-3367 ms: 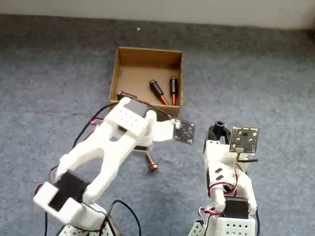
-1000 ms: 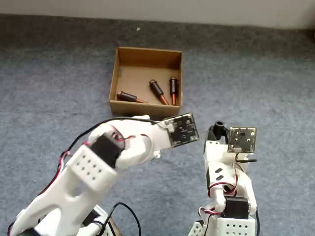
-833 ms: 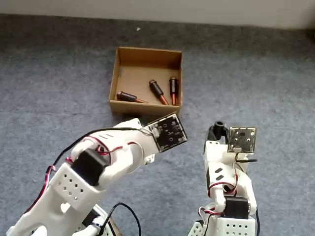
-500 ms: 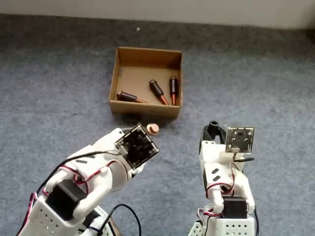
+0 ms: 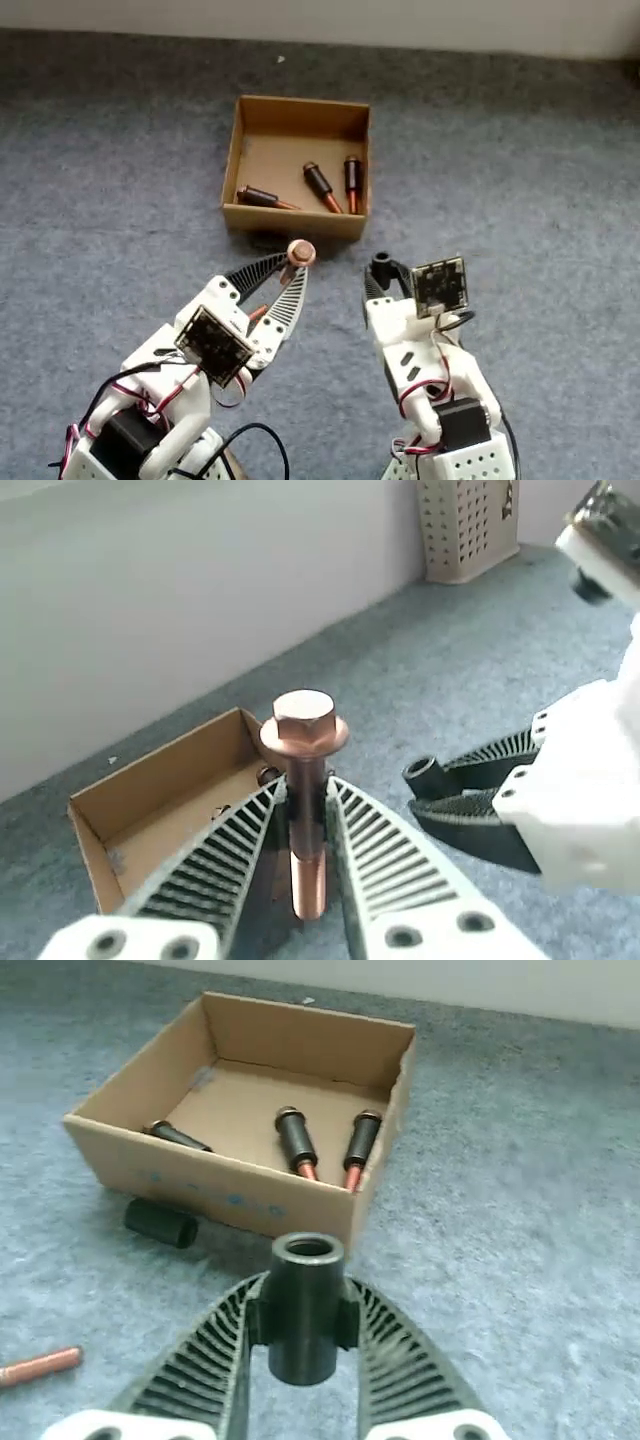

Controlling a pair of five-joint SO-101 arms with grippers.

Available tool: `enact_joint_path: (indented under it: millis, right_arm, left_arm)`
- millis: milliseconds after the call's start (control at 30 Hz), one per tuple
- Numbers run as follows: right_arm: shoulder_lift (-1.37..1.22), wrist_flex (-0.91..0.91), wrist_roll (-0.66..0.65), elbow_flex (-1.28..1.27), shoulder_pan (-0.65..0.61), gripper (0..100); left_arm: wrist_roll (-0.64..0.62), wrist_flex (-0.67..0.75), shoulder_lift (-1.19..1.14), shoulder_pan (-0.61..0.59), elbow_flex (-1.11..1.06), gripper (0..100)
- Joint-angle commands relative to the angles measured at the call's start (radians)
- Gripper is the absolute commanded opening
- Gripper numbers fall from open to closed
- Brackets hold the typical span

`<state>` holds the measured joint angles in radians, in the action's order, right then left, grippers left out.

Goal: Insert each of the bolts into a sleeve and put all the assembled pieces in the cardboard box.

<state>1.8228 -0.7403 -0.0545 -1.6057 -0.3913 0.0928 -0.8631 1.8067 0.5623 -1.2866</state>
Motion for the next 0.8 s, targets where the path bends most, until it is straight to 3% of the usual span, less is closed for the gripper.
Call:
enact_joint_path:
  millis: [0,200,467,767]
  right_arm:
    - [0.013,0.082,-0.063,0.013,-0.102,0.6]
    - [0.013,0.252,-0.140,-0.001,-0.213,0.6]
    - [0.013,0.427,-0.207,-0.047,-0.303,0.6]
    - [0.013,0.575,-0.282,-0.125,-0.375,0.6]
  left_arm:
    - [-0.068,0.095,0.016,-0.065,0.002,1]
    - [-0.206,0.201,0.016,-0.194,0.008,1]
    - [-0.276,0.307,0.013,-0.194,0.008,1]
    - [-0.362,0.307,0.015,-0.156,0.010,1]
